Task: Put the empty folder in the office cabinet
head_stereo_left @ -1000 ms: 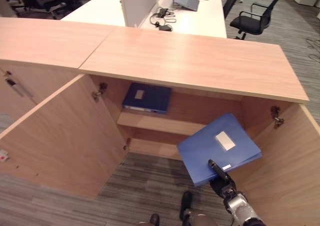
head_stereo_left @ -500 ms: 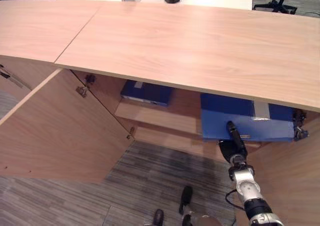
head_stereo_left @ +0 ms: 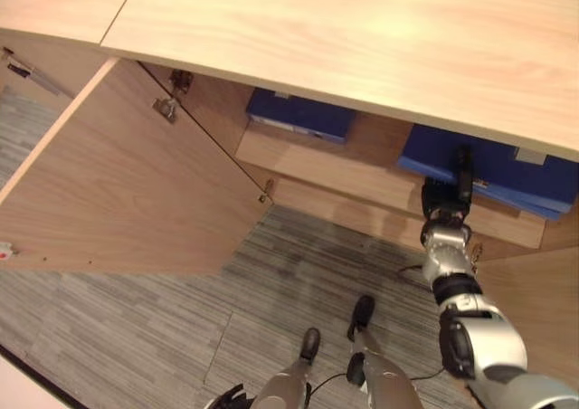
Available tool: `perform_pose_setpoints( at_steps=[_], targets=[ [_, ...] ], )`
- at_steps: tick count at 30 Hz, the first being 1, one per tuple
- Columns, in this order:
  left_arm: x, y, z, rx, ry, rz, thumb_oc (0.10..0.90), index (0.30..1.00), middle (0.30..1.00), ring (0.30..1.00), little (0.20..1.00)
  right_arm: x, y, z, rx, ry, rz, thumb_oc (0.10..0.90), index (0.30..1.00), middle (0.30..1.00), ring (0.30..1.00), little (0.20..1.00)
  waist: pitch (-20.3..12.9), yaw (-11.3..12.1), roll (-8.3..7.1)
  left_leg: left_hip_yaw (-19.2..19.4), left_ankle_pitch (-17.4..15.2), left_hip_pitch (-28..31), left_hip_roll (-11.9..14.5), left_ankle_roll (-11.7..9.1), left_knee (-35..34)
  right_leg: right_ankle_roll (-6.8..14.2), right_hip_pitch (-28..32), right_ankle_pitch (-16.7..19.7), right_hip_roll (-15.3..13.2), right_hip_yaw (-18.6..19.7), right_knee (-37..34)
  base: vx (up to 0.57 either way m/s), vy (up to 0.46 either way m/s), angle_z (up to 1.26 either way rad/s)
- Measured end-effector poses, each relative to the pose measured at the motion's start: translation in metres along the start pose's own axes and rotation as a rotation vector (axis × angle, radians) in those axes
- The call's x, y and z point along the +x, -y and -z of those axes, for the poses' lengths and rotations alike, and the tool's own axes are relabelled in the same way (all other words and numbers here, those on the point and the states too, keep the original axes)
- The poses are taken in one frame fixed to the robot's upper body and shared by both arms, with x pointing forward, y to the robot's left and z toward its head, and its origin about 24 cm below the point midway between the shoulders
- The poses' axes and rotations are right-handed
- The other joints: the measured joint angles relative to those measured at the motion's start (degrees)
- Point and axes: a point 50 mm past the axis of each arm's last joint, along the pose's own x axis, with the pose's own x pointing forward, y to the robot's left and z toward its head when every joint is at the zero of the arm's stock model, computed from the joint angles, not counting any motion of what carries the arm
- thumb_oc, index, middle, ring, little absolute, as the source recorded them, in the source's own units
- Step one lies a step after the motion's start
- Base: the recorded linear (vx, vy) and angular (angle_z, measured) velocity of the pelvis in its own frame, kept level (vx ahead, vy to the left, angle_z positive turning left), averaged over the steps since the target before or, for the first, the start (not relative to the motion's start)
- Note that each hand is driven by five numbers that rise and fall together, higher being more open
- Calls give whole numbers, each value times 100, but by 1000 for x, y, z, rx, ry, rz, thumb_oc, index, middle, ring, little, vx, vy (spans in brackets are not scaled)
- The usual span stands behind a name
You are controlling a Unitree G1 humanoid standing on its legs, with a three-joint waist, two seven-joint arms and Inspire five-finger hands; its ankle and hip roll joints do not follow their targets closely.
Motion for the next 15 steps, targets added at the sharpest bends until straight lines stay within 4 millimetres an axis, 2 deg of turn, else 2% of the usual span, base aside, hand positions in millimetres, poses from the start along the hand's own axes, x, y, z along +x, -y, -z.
perform_pose_setpoints(
  at_steps=[4, 7, 12, 15],
  targets=[
    [0, 4, -6, 10, 37, 19, 800, 900, 900, 900, 900, 15, -15, -36, 18, 98, 60, 400, 300, 300, 300, 300, 60, 265, 17, -281, 132, -195, -53, -65, -3, 73, -117, -55, -98, -226, 0, 4, -62, 37],
    [0, 6, -9, 26, 47, 30, 800, 900, 900, 900, 900, 23, -47, -62, -44, 148, -2, 400, 300, 300, 300, 300, 231, 364, 81, -465, 200, -290, -71, -98, 0, 71, -125, -54, -159, -453, 1, 31, -88, 33],
    [0, 6, -20, 57, 89, 45, 800, 900, 900, 900, 900, 28, -67, -69, -20, 167, 15, 400, 300, 300, 300, 300, 237, 393, 84, -593, 251, -346, -68, -127, -5, 103, -128, -115, -175, -550, 1, 28, -59, 15],
    [0, 8, -22, 73, 97, 52, 800, 900, 900, 900, 900, 29, -66, -74, -48, 166, 36, 400, 300, 300, 300, 300, 232, 371, 94, -600, 257, -379, -85, -132, 4, -5, -152, -52, -200, -578, 17, -52, 13, 4]
  ],
)
